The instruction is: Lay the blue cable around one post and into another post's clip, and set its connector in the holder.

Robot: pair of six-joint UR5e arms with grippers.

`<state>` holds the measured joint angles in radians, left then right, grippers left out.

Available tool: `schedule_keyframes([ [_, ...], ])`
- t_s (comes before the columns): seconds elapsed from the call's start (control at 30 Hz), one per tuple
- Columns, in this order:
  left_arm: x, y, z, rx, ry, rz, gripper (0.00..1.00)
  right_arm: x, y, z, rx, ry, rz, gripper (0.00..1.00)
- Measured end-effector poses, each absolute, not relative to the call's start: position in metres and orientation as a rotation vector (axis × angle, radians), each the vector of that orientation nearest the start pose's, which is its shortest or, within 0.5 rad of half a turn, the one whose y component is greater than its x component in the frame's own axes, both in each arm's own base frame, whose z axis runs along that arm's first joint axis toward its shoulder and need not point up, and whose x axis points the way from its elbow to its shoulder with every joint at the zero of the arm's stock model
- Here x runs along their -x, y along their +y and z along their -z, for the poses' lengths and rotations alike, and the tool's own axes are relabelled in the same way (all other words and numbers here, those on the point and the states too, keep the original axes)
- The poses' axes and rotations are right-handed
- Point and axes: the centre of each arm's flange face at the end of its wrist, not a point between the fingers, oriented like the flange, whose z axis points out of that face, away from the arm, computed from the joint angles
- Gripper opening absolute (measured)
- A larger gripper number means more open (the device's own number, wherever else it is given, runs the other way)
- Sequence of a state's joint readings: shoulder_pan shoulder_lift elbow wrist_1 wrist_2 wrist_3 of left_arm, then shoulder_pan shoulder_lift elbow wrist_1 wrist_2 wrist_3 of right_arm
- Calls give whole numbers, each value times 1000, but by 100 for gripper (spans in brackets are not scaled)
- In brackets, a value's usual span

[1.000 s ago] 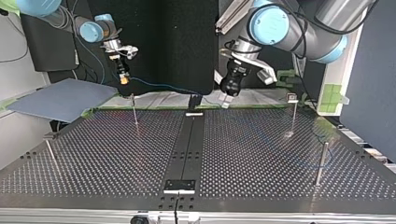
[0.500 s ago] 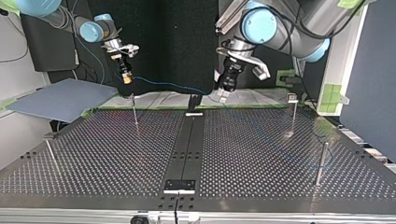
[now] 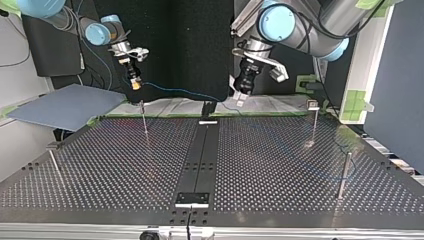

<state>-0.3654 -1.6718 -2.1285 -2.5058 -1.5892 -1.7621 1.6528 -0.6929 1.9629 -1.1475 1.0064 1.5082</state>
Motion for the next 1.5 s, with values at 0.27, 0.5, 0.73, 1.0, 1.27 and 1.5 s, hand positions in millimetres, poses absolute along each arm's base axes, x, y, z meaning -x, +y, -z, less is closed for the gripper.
schedule_keyframes([
  [0.27,-379,-295,-211,-143,1625,426,100,-228,-497,50,-1769,-880,-1597,0],
  [0.5,-381,-302,-187,-142,1636,433,100,-230,-496,50,-1774,-874,-1603,0],
  [0.73,-369,-299,-171,-114,1634,466,100,-231,-496,50,-1775,-872,-1604,0],
  [1.0,-367,-301,-163,-94,1596,498,100,-232,-495,50,-1778,-871,-1604,0],
  [1.27,-367,-312,-136,-123,1587,506,100,-233,-495,50,-1781,-869,-1603,0],
  [1.5,-365,-318,-114,-126,1589,510,100,-233,-495,50,-1782,-868,-1603,0],
])
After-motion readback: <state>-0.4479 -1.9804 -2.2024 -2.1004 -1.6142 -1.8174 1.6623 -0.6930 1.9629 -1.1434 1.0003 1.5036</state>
